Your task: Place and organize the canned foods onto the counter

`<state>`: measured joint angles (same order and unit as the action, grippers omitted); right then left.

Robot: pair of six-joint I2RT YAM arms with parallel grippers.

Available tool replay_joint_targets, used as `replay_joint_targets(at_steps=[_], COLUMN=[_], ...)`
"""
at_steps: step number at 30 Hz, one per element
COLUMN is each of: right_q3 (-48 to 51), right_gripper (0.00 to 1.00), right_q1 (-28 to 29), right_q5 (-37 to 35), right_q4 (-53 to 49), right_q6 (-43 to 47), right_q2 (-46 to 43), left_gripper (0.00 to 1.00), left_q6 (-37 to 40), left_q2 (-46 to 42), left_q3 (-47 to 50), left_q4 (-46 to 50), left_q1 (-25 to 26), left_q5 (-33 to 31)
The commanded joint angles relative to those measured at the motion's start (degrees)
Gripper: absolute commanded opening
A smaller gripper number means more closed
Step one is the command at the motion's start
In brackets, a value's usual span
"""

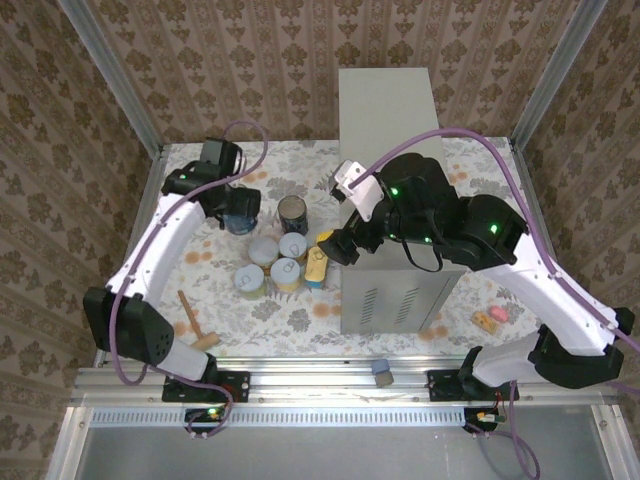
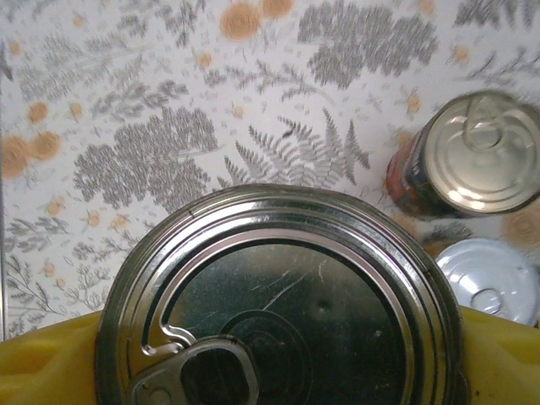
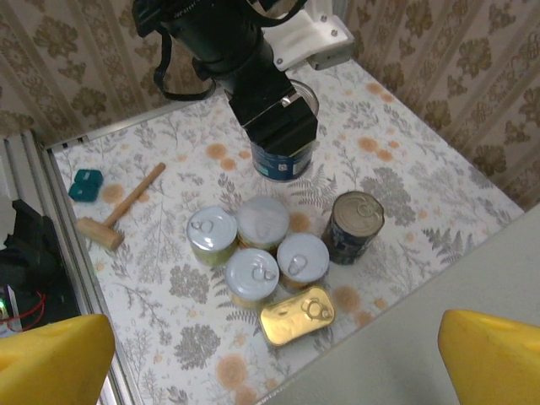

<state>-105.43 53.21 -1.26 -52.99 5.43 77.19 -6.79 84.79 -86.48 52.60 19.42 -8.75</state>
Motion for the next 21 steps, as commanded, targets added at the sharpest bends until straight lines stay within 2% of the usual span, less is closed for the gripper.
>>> replay_joint_targets(at_steps=[1,6,14,21], right_q3=[3.4,10.9,16.6,13.8], right_gripper=[1.0,1.0,1.0,1.0], right_q1=[0.4,0.4,0.4,0.6], right_q5=[3.4,6.7,9.6,12.5], right_q4=[8.2,17.8,28.3,32.5], right_q6=[1.0,1.8,2.7,2.7], right_q2=[-2.4,-5.8,-7.2,-1.9], left_gripper=[0.47,0.47,0.48,0.48], left_q6=[1.3,2.3,3.2,3.8], left_q2=[-4.1,-5.5,-6.4,-7.9], left_q3=[-6.5,-12.7,-22.6,-27.8], left_q4=[2.3,7.6,15.7,20.0], left_q1=[0.0,0.1,1.0,1.0], left_q5=[0.8,4.6,8.8,11.8])
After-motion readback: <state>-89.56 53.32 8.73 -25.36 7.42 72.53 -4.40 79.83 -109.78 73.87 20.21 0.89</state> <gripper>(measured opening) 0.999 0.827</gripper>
